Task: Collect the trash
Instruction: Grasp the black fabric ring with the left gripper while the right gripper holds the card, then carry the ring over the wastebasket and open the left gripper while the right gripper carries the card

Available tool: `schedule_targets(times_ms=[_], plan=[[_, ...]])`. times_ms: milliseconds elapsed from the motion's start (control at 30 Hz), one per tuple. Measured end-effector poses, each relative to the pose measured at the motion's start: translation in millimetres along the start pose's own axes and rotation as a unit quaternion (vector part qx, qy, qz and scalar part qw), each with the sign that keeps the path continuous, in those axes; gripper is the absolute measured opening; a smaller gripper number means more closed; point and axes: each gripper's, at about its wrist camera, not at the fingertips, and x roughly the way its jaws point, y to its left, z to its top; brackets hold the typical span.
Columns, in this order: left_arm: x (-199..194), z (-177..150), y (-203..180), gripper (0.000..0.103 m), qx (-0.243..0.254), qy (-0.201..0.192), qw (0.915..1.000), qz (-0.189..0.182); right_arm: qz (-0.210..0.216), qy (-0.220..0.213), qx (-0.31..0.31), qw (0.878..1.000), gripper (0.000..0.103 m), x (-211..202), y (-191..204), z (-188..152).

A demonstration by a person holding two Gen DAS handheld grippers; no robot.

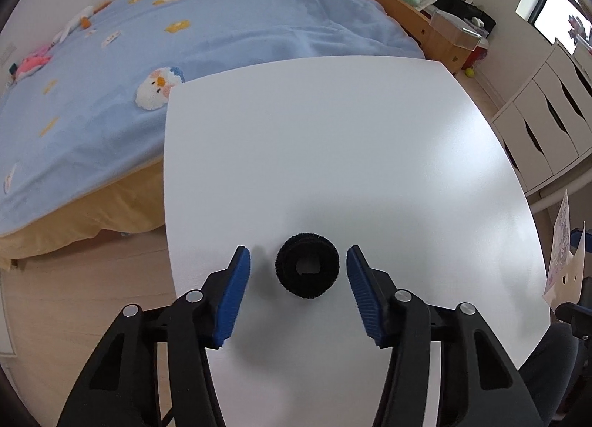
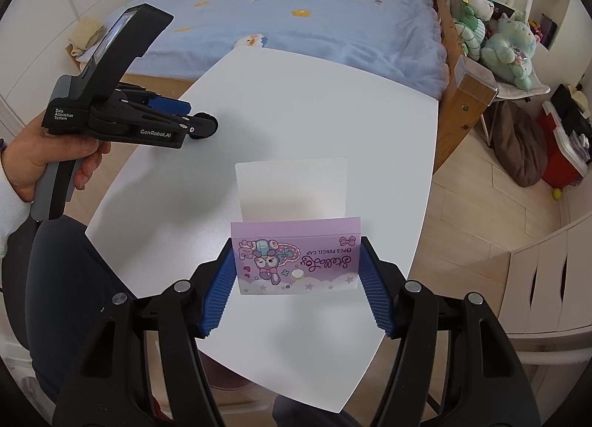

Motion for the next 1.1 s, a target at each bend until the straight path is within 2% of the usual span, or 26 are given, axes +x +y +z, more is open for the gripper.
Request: schedule_targets(times_ms=[133, 233, 333, 733, 1100], plan=[[3, -1, -4, 0.051, 0.003, 0.0, 1.0, -0.001, -0.001, -0.002, 0.003, 1.0, 0.063, 0, -1, 0], [6, -2, -6, 0.038, 0.006, 0.003, 1.0, 0.005, 0.0, -0.002, 0.002, 1.0, 0.063, 0, 1, 0], [5, -3, -7, 0.03, 0.011, 0.003, 0.9999, 0.008, 0.001, -0.002, 0.002, 1.0, 0.063, 1, 0, -1], [-19, -22, -16, 0.029, 0.043, -0.034, 0.9984, 0.01, 0.0, -0.019, 0.008, 1.0, 0.063, -5, 2, 0], [-80, -67, -37, 0.029, 0.09, -0.099, 0.991, -0.002, -0.019, -0.058, 0.0, 0.998, 0.063, -32, 13, -12]])
